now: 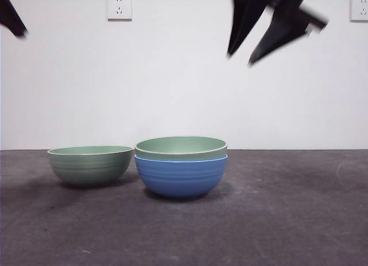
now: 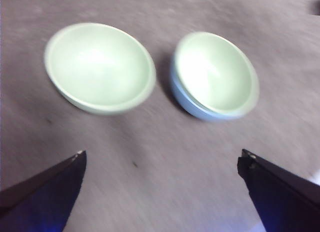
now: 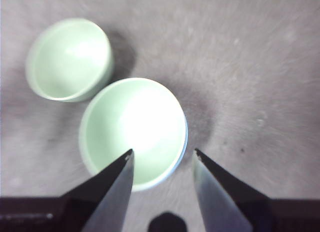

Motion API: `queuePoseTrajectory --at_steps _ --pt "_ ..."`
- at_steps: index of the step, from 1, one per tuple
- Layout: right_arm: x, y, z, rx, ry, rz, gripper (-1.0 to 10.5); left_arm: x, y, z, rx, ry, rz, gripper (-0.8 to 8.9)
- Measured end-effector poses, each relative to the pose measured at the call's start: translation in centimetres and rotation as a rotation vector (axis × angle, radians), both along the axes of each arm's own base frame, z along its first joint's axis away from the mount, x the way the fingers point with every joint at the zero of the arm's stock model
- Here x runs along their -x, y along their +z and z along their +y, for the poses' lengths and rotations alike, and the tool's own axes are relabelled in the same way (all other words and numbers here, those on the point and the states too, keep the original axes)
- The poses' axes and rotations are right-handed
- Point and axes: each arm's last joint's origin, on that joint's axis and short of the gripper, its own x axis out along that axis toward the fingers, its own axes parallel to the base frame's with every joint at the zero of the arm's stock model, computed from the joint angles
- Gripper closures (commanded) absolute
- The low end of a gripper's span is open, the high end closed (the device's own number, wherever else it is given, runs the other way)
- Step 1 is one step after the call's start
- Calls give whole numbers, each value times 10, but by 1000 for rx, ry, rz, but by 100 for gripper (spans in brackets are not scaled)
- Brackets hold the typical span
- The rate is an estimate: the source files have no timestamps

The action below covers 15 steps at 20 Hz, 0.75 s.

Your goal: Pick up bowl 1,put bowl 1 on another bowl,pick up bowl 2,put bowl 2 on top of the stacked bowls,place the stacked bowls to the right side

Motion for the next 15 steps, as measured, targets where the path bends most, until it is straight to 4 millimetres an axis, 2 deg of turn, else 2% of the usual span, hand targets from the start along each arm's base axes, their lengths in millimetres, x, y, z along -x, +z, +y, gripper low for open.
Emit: queuePoseTrajectory --at_steps 4,8,12,15 --pt "53 40 -32 -32 3 -70 752 -53 -12 -4 -43 118 24 99" --pt "94 58 -57 -47 4 -100 752 -111 -24 -13 -149 198 123 100" --pt "119 64 -72 -50 4 -105 752 -158 -45 -23 -195 192 222 101" --pt "125 66 -76 -48 -7 -118 752 -176 -64 -29 -226 188 280 230"
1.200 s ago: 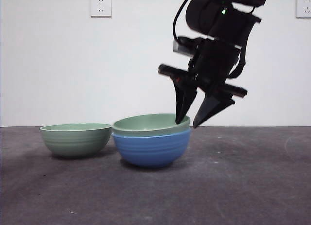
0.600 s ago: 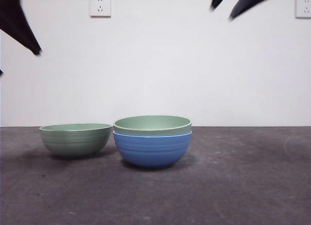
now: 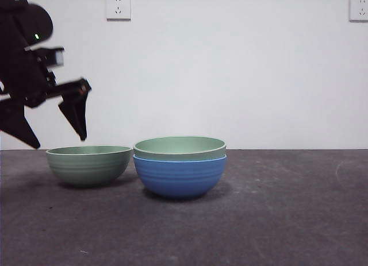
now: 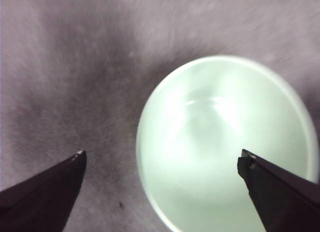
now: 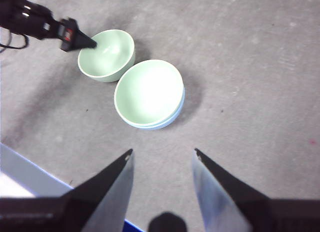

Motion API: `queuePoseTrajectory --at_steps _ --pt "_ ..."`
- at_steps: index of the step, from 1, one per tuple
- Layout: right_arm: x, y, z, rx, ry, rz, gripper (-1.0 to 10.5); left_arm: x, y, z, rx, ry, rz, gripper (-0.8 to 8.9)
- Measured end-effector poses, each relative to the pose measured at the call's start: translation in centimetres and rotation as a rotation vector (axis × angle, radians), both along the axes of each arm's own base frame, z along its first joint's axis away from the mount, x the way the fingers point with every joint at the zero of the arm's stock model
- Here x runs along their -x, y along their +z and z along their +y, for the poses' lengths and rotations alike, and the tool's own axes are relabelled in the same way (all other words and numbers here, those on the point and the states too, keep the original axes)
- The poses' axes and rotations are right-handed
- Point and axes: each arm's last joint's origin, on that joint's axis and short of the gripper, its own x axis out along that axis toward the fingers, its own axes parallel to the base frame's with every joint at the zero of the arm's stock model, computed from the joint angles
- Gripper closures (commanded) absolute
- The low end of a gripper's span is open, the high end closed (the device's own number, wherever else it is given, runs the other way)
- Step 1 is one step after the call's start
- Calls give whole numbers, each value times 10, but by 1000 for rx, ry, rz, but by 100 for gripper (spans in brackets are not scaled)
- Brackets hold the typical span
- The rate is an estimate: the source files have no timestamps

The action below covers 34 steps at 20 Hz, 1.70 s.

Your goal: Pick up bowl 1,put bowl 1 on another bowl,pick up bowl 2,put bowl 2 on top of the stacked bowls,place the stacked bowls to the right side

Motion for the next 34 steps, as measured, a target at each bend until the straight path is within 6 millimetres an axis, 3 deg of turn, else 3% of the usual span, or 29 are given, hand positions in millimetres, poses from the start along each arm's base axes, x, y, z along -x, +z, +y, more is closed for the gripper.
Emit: queuePoseTrajectory --at_steps 3,6,8,23,25,30,34 --pt "0 0 -1 18 -27 -10 752 -3 -11 -2 -31 8 28 353" --pt "0 0 -1 19 -27 -8 753 -4 -12 -2 -33 10 32 672" --pt "0 0 -1 18 -28 -7 753 -4 -12 -2 -32 9 31 817" --pt "0 0 -1 18 -28 -7 753 -2 -10 -2 -29 15 36 821" --pt "0 0 -1 18 -28 -7 753 4 4 -1 -24 13 10 821" --pt "0 0 -1 18 -28 -7 753 38 63 -12 42 -65 -150 821" --pt "0 0 -1 18 -28 -6 753 52 70 -44 64 -182 -157 820"
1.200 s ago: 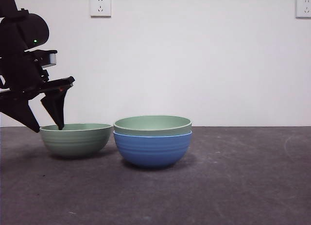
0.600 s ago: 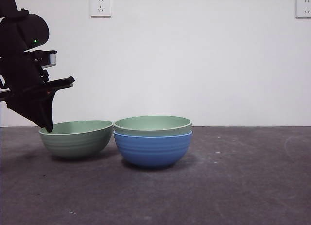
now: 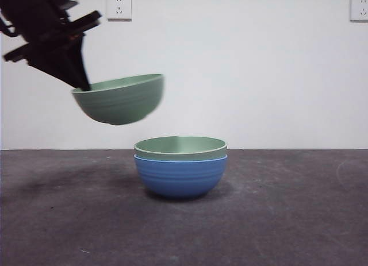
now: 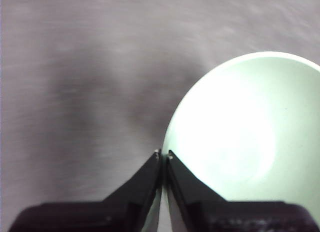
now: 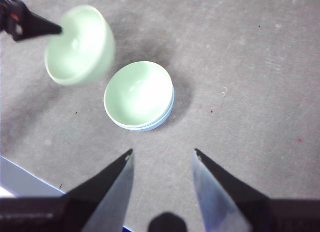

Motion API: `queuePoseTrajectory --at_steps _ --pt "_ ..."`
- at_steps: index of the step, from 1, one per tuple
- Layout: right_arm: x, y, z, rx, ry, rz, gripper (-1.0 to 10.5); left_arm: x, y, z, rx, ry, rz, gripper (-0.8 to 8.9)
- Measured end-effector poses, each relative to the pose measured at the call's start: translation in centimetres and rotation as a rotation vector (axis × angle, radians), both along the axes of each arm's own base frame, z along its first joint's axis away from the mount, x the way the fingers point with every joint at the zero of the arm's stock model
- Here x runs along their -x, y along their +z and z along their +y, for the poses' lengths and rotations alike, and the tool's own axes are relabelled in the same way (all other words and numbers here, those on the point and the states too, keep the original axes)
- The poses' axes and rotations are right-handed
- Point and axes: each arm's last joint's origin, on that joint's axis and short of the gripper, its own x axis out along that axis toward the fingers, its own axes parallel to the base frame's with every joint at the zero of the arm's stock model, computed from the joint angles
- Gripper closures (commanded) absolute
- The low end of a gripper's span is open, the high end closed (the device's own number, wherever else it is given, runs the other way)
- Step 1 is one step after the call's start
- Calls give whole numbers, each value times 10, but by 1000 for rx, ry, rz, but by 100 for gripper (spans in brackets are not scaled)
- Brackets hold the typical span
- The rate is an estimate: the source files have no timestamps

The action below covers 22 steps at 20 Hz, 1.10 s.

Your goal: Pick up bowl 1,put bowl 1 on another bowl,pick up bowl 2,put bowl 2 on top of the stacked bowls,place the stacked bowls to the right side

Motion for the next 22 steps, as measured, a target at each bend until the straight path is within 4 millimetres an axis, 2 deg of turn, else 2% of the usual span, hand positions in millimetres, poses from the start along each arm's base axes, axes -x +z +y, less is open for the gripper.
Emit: queuePoseTrajectory --at_steps 5,10,13,18,20,21,22 --pt "1 -2 -1 12 0 19 753 9 -1 -48 -18 -100 -48 819" --pt "3 -4 -2 26 0 43 753 -19 -6 -73 -73 -87 27 819" --pt "3 -4 -2 27 0 45 753 -28 -15 -91 -106 -115 79 820" --pt "3 -4 -2 27 0 45 753 -32 -39 -97 -187 -102 157 821" --pt "3 -4 -2 27 0 45 753 -33 -39 -97 -192 -98 155 814" --pt "3 -4 -2 27 -1 45 753 -33 -39 -97 -189 -101 156 795" --pt "3 -4 -2 27 0 45 753 -33 -39 -97 -185 -104 157 705"
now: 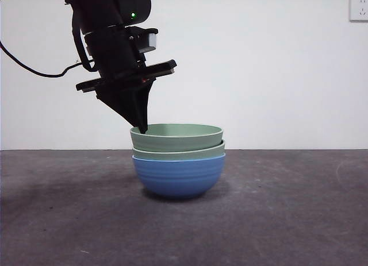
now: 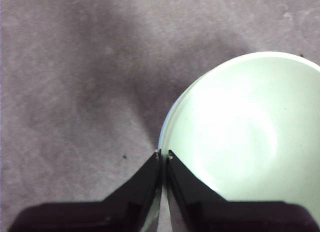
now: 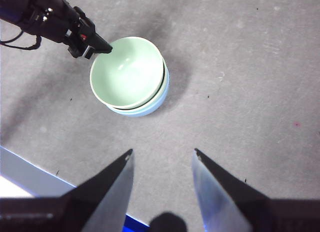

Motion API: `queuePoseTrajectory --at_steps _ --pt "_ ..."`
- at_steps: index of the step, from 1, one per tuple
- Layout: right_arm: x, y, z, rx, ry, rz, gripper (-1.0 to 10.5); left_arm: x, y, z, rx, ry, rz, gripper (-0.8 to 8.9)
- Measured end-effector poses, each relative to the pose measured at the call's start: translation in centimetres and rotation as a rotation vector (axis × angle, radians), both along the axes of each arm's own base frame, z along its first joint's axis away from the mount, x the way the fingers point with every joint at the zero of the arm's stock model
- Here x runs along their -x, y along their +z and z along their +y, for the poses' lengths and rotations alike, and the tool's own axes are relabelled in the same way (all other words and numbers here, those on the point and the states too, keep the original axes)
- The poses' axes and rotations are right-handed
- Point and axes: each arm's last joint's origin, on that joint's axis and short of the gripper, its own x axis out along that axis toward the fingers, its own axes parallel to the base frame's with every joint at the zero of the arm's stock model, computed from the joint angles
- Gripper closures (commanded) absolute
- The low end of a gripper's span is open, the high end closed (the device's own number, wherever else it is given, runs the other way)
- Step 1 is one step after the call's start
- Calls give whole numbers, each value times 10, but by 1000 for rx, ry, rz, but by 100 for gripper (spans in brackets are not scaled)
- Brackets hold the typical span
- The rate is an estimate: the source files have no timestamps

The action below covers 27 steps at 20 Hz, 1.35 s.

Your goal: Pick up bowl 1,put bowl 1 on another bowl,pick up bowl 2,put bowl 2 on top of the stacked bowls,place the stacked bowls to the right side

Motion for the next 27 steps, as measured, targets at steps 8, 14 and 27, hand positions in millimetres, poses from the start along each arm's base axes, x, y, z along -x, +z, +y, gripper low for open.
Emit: queuePoseTrajectory --at_steps 8,14,27 --pt "-1 0 0 1 0 2 701 4 2 -2 33 -30 27 401" --pt "-33 -12 20 23 -4 55 493 42 68 20 96 -33 -88 401" --pt "-171 -137 107 12 -12 377 502 171 176 96 223 -70 -377 402"
